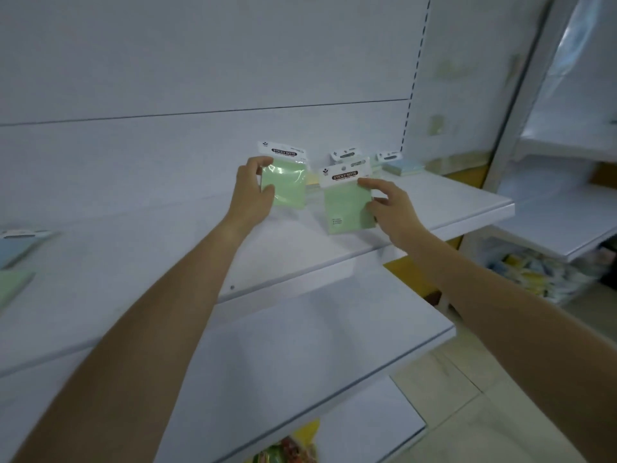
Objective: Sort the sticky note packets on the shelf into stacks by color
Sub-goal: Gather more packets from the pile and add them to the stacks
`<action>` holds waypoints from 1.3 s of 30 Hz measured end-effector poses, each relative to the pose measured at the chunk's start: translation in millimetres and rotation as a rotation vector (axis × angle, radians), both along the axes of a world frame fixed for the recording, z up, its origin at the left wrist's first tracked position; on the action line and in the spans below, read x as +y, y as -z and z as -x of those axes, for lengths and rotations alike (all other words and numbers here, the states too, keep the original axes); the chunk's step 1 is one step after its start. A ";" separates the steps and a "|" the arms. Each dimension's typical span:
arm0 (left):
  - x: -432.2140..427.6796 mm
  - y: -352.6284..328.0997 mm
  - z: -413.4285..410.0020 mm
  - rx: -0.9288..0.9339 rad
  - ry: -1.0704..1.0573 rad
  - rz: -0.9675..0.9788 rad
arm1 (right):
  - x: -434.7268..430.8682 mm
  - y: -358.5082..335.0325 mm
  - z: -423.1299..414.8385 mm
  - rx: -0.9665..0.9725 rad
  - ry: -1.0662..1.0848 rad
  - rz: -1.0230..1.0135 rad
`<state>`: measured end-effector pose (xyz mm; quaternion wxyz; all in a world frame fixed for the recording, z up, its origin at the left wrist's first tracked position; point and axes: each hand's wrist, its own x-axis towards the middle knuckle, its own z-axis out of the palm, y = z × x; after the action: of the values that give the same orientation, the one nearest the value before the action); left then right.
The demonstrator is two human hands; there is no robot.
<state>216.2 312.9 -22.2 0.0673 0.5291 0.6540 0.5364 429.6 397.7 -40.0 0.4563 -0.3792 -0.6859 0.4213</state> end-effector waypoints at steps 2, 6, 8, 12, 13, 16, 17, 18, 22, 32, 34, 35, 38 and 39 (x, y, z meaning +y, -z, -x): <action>19.5 4.0 -28.3 -0.015 -0.016 -0.020 | 20.9 2.4 -27.2 -0.001 -0.006 0.019; 48.6 8.1 -60.3 -0.032 -0.083 -0.005 | 59.9 7.1 -65.1 0.002 -0.006 0.062; 65.6 4.7 -65.4 -0.032 -0.106 0.002 | 80.6 6.8 -76.8 0.014 -0.011 0.060; 106.0 -8.6 -71.5 -0.050 -0.171 -0.008 | 122.6 -1.0 -86.7 0.040 -0.019 0.081; 116.9 -10.8 -71.5 -0.049 -0.178 -0.014 | 133.7 -3.2 -87.1 0.047 -0.019 0.085; 148.7 -12.3 -67.8 -0.084 -0.195 -0.036 | 168.0 -9.9 -83.7 0.068 -0.029 0.077; 158.9 -12.6 -65.6 -0.100 -0.198 -0.043 | 179.7 -13.3 -81.2 0.081 -0.027 0.081; 168.3 -12.9 -63.9 -0.113 -0.206 -0.049 | 191.4 -17.0 -77.8 0.092 -0.026 0.087; 197.7 -14.0 -55.9 -0.135 -0.233 -0.075 | 230.2 -29.9 -61.0 0.092 -0.037 0.076; 215.9 -20.7 -26.9 -0.190 -0.409 -0.146 | 293.4 -41.1 19.5 -0.103 -0.252 0.013; 219.4 -20.8 -27.8 -0.193 -0.426 -0.135 | 300.5 -37.0 30.3 -0.192 -0.294 -0.022; 221.9 -20.4 -28.7 -0.202 -0.433 -0.130 | 302.6 -35.0 33.1 -0.240 -0.310 -0.043; 231.0 -20.6 -34.4 -0.220 -0.439 -0.130 | 307.7 -29.1 37.6 -0.367 -0.317 -0.143; 234.3 -20.7 -37.5 -0.218 -0.441 -0.130 | 307.4 -27.9 37.7 -0.406 -0.311 -0.181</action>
<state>253.7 547.2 -1.5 -0.0154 0.3159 0.7067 0.6329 391.9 705.0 -12.0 0.2710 -0.3040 -0.8482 0.3386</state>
